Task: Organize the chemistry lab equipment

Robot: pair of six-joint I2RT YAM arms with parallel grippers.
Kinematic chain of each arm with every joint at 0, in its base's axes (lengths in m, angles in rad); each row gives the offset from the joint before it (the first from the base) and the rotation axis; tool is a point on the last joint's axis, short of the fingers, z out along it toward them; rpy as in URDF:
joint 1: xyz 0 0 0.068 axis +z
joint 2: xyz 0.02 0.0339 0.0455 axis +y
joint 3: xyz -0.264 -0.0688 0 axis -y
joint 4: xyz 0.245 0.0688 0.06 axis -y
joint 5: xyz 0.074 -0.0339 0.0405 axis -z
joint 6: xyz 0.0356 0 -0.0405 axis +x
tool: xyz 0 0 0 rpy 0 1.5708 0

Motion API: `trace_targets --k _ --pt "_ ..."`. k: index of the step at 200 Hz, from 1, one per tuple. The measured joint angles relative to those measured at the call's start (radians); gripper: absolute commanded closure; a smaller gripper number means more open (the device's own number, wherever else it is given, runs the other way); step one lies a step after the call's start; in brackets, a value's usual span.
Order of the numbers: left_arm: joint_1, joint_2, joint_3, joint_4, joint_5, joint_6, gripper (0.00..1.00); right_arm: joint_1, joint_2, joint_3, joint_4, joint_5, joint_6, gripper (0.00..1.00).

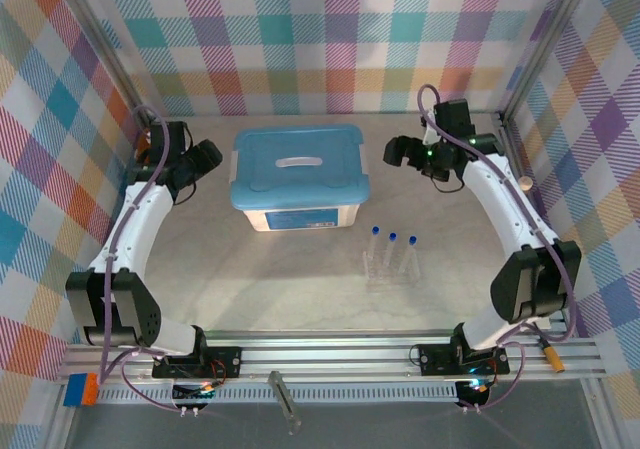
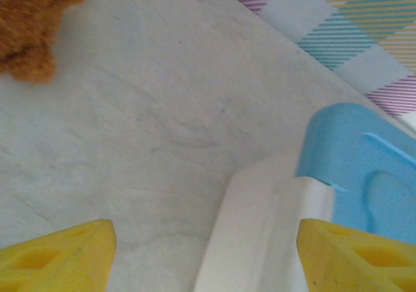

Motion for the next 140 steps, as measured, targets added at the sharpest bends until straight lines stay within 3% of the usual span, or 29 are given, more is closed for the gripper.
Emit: trace_targets --k 20,63,140 --pt "0.006 -0.022 -0.077 0.048 -0.051 0.056 0.00 -0.023 -0.030 -0.106 0.081 0.060 -0.037 0.00" --pt "0.012 -0.023 -0.159 0.133 -0.078 0.177 0.00 -0.046 -0.062 -0.351 0.285 0.179 -0.127 0.01" --pt "0.013 -0.012 -0.361 0.367 -0.071 0.378 0.00 -0.077 -0.063 -0.559 0.601 0.269 -0.245 0.01"
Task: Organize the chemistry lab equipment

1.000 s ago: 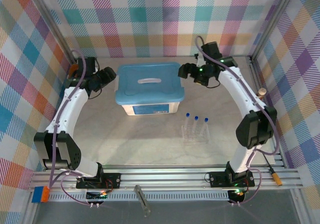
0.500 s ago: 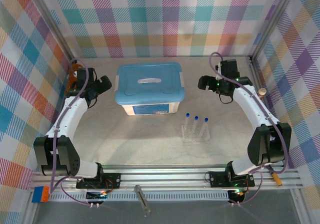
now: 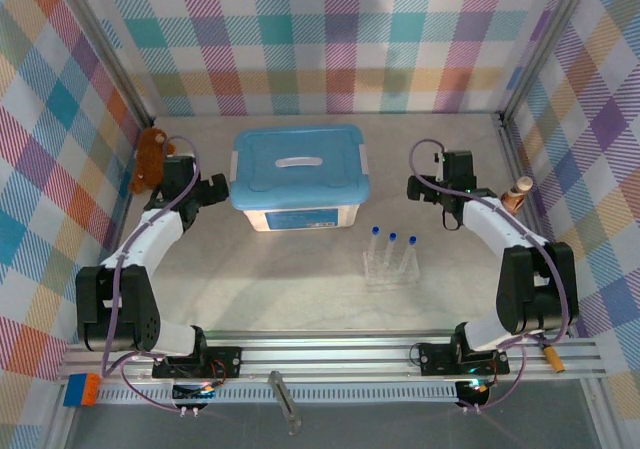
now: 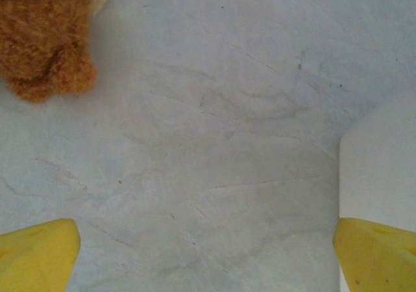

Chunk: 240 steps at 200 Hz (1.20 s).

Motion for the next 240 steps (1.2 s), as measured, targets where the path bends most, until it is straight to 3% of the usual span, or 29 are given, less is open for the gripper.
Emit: trace_targets --k 29,130,240 --pt "0.000 0.027 -0.099 0.123 0.039 0.037 0.00 -0.001 -0.011 -0.105 0.086 0.004 -0.032 0.01" --pt "-0.024 0.142 -0.282 0.544 0.150 0.059 0.00 -0.018 -0.013 -0.231 0.359 -0.065 -0.100 0.00" --pt "-0.045 0.166 -0.427 0.819 0.159 0.084 0.00 -0.080 -0.022 -0.474 0.752 -0.192 -0.137 0.01"
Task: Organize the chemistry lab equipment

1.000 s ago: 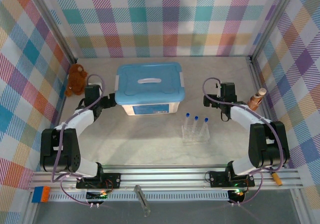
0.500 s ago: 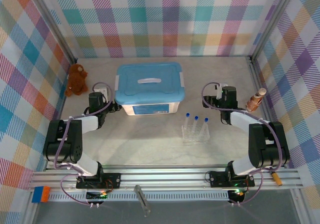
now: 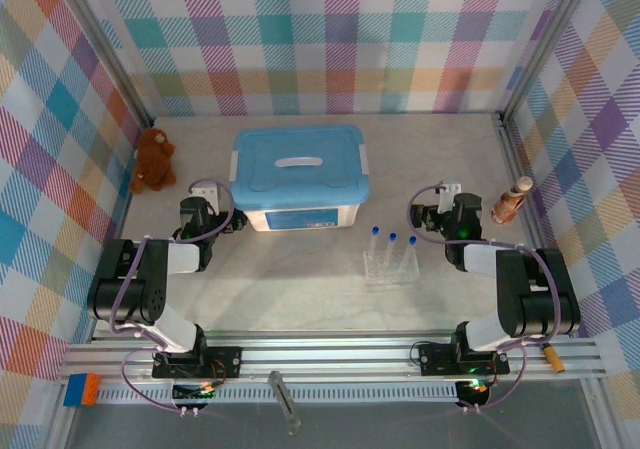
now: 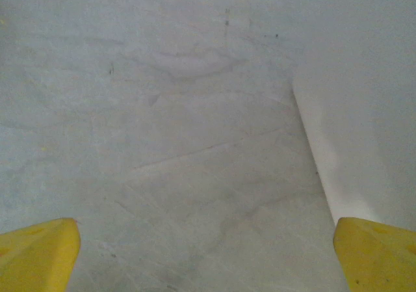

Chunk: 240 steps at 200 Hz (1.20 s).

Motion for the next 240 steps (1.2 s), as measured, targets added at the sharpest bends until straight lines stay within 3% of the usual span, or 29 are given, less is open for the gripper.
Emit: trace_targets --k 27,76,240 --pt "-0.028 0.004 -0.060 0.097 -0.046 0.014 0.00 -0.005 0.033 -0.024 0.095 -0.013 0.000 0.00" --pt "-0.040 0.007 -0.059 0.106 -0.096 0.022 0.00 -0.020 0.048 -0.024 0.126 -0.006 0.010 0.01" --pt "-0.040 0.007 -0.059 0.106 -0.113 0.022 0.00 -0.026 0.049 -0.024 0.126 0.000 0.016 0.01"
